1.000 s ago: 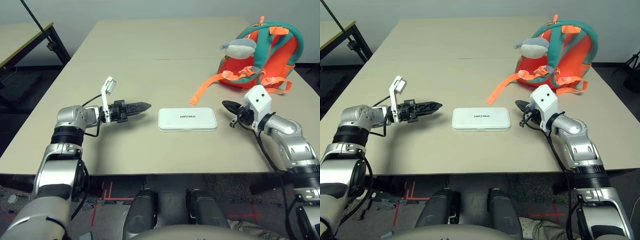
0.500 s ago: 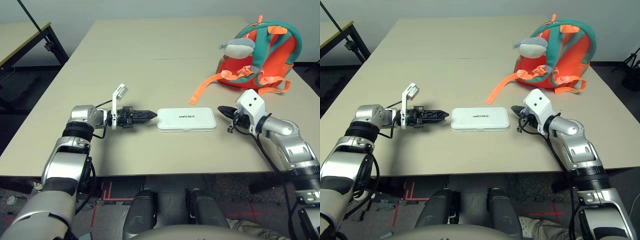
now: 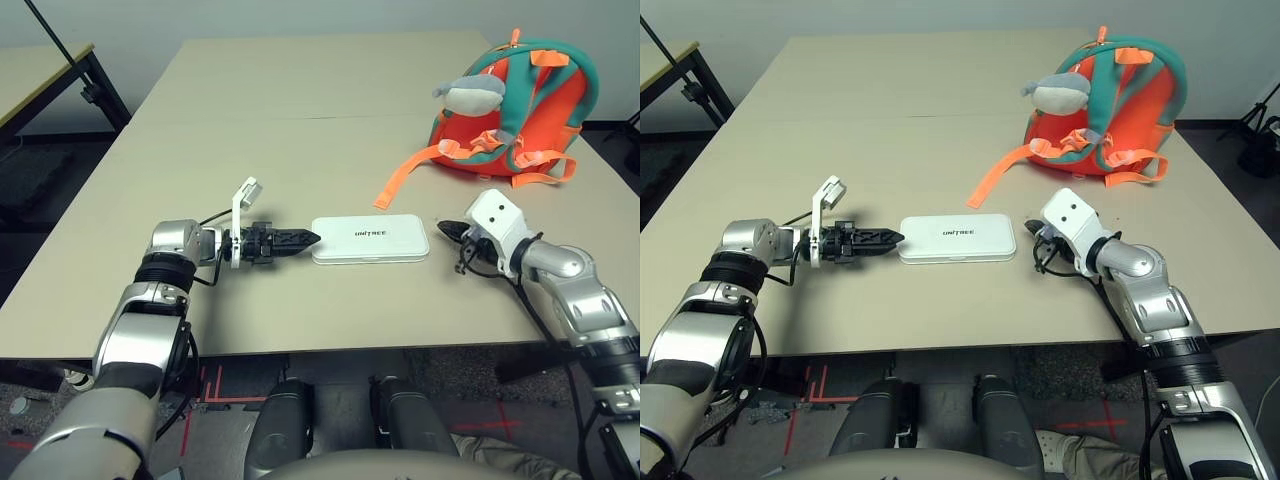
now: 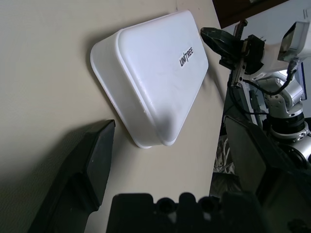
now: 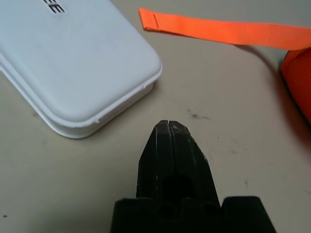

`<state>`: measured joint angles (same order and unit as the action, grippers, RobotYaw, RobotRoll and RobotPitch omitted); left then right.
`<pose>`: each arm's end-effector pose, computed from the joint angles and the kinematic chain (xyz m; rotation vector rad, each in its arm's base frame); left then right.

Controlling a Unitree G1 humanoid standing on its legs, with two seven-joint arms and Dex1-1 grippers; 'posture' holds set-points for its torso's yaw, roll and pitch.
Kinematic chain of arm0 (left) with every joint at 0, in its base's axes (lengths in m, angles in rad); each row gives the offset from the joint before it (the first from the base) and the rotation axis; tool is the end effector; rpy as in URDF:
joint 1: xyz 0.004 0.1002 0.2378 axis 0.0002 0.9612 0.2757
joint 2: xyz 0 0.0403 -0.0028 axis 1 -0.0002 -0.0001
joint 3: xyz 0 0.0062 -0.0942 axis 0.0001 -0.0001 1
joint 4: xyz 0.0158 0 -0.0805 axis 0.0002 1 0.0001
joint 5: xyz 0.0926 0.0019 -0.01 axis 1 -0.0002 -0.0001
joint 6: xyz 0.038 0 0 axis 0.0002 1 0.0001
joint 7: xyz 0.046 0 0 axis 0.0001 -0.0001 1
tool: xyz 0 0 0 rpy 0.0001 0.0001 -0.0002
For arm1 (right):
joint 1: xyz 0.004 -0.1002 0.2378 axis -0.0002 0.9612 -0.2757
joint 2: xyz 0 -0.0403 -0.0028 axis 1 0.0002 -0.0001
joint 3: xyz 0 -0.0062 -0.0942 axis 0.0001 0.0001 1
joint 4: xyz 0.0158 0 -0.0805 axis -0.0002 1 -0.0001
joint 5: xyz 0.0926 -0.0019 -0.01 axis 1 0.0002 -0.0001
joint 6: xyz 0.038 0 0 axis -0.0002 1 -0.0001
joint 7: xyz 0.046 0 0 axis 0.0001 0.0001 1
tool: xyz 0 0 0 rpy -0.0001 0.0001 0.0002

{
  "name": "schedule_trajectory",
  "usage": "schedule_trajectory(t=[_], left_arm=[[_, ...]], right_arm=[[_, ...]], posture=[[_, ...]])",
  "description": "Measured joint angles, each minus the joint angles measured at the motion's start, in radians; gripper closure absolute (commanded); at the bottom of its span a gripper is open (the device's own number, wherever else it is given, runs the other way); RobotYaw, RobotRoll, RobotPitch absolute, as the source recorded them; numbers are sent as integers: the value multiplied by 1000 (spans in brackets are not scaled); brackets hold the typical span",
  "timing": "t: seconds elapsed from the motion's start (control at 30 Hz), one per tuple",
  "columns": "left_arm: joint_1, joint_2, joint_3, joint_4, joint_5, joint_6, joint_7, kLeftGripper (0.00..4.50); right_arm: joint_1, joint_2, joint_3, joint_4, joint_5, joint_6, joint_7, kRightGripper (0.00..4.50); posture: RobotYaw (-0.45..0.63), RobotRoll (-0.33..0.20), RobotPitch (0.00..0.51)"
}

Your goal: Put the pencil case into the backpack and zip it.

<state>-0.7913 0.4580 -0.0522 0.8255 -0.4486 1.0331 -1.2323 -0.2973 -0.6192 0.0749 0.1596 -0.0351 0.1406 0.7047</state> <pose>0.2992 0.2255 0.0960 -0.6797 0.8521 -1.0281 0.2476 -0.2451 0.1154 -0.6277 0.2423 0.6428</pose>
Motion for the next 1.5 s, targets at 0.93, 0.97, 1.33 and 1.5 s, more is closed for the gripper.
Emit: schedule_trajectory(t=[0.93,0.97,1.33,1.5], left_arm=[[-9,28,11,17,27,-29,1,0],[-9,28,11,17,29,-28,1,0],[-14,57,11,27,48,-8,-22,0],[-14,63,12,28,58,5,-25,0]], right_arm=[[-79,52,135,59,-140,-52,26,4493],[-82,61,143,54,-140,-50,29,4493],[-110,150,167,38,-179,9,38,4493],[-118,174,169,38,-206,16,37,4493]], posture=[[44,0,106],[44,0,106],[31,0,111],[34,0,107]])
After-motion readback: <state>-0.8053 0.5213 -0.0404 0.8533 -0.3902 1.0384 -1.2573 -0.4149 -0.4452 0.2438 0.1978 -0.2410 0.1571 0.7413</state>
